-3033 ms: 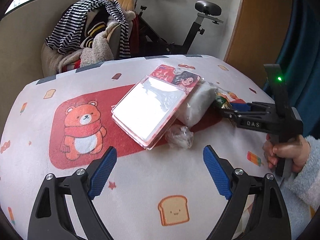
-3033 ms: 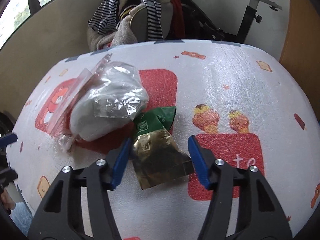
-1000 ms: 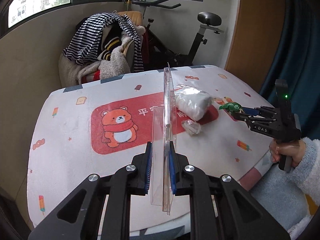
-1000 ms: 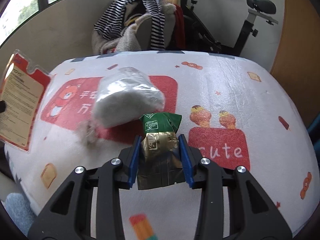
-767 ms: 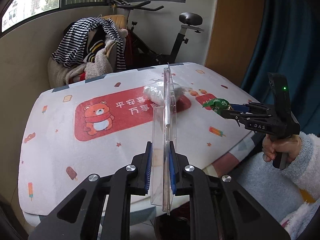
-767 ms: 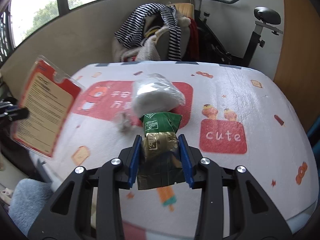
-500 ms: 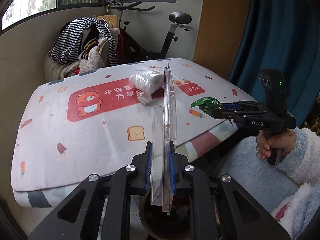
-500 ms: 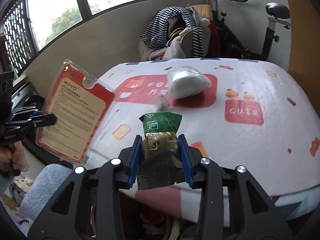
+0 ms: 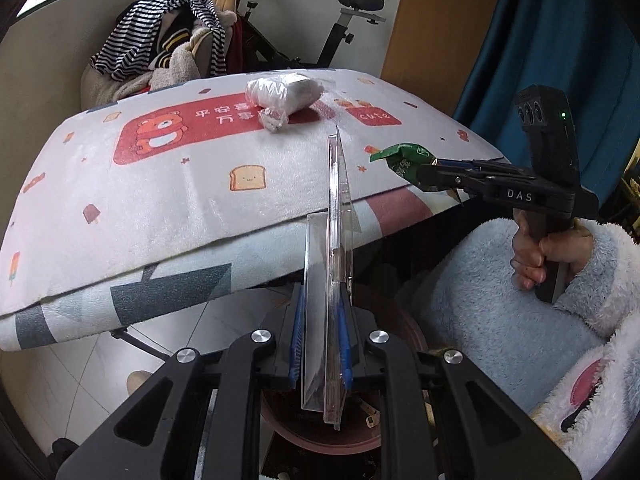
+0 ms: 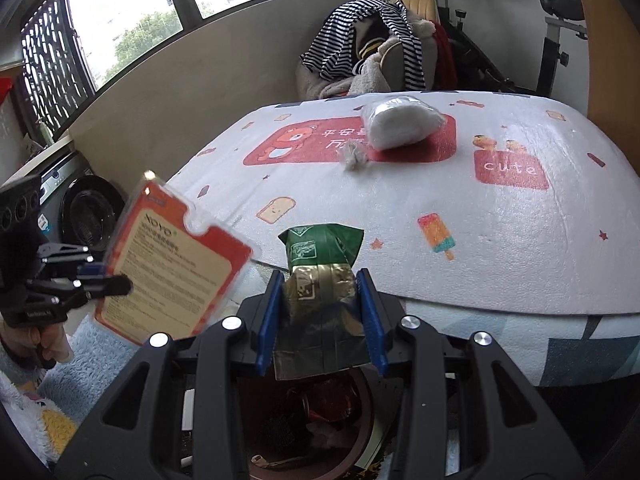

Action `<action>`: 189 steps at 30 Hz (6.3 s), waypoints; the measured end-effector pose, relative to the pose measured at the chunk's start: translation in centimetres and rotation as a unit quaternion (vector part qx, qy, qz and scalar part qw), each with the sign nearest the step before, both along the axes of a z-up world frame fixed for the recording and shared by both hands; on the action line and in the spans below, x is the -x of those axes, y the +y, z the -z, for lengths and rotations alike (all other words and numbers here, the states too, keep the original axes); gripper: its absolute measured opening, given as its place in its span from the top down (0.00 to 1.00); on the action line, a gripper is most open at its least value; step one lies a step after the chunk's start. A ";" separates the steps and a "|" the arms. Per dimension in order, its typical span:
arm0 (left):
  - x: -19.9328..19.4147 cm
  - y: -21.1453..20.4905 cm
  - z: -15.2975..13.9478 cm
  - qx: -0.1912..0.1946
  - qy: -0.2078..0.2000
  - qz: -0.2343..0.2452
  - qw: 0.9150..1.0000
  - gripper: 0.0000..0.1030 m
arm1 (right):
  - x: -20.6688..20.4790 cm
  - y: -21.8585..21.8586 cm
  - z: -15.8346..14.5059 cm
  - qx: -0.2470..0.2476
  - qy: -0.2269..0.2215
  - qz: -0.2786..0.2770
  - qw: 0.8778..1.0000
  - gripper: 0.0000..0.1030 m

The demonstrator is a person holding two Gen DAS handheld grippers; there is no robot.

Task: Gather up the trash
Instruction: 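Carry the clear card package over the pot and open the left gripper, then carry the gold wrapper over the pot and open the right gripper, then reach the left gripper to the small clear plastic scrap and grasp it, then grasp the white plastic-wrapped bag with the right gripper while the left lifts the scrap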

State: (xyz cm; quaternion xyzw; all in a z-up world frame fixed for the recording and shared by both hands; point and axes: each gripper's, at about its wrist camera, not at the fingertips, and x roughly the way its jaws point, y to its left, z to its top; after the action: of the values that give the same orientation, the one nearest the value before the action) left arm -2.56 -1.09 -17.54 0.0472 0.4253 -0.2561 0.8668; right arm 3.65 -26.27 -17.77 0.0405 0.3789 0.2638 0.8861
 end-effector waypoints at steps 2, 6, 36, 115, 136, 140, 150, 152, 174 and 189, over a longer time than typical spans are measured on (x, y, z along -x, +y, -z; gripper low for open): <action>-0.3 -0.2 0.6 -0.003 0.007 0.000 1.000 0.85 | 0.1 0.4 0.2 0.002 0.003 0.001 1.000 0.62; -0.9 -0.3 1.5 0.001 0.020 -0.002 1.000 0.85 | -0.4 -0.1 0.5 -0.003 0.007 0.007 1.000 0.62; -0.5 3.1 0.7 0.020 -0.026 -0.029 0.999 0.13 | -0.7 1.1 2.0 0.020 0.035 -0.077 0.996 0.61; -10.5 -0.6 -0.9 0.056 -0.008 -0.054 0.997 0.11 | -3.8 -0.3 1.2 0.088 0.017 0.051 0.995 0.06; -28.9 -8.1 3.5 -0.025 0.050 -0.022 0.998 0.74 | -13.4 -6.1 -0.8 0.101 0.003 0.111 0.989 0.06; -27.1 -5.9 2.1 0.000 0.038 -0.020 0.999 0.75 | -14.8 -5.5 -0.9 0.096 0.003 0.104 0.990 0.06; -22.1 1.8 -0.4 0.049 0.025 -0.063 0.997 0.75 | -20.9 -1.9 -0.8 0.087 0.007 0.089 0.992 0.06; -20.9 3.2 -0.5 0.049 0.023 -0.071 0.996 0.75 | -22.2 -1.0 -0.8 0.081 0.015 0.095 0.992 0.06; -14.4 6.4 -1.5 0.074 -0.001 -0.076 0.994 0.74 | -21.1 1.3 -0.5 0.119 0.045 0.023 0.992 0.42; -5.2 4.3 -2.1 0.101 0.005 -0.013 0.995 0.74 | -7.5 -1.0 -1.5 0.037 0.008 -0.028 0.999 0.42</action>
State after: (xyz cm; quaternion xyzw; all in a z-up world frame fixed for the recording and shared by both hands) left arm 2.60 3.17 -15.40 -0.0474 0.4019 -0.2869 0.8683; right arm 11.16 -27.23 -16.29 -0.0010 0.3968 0.2741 0.8760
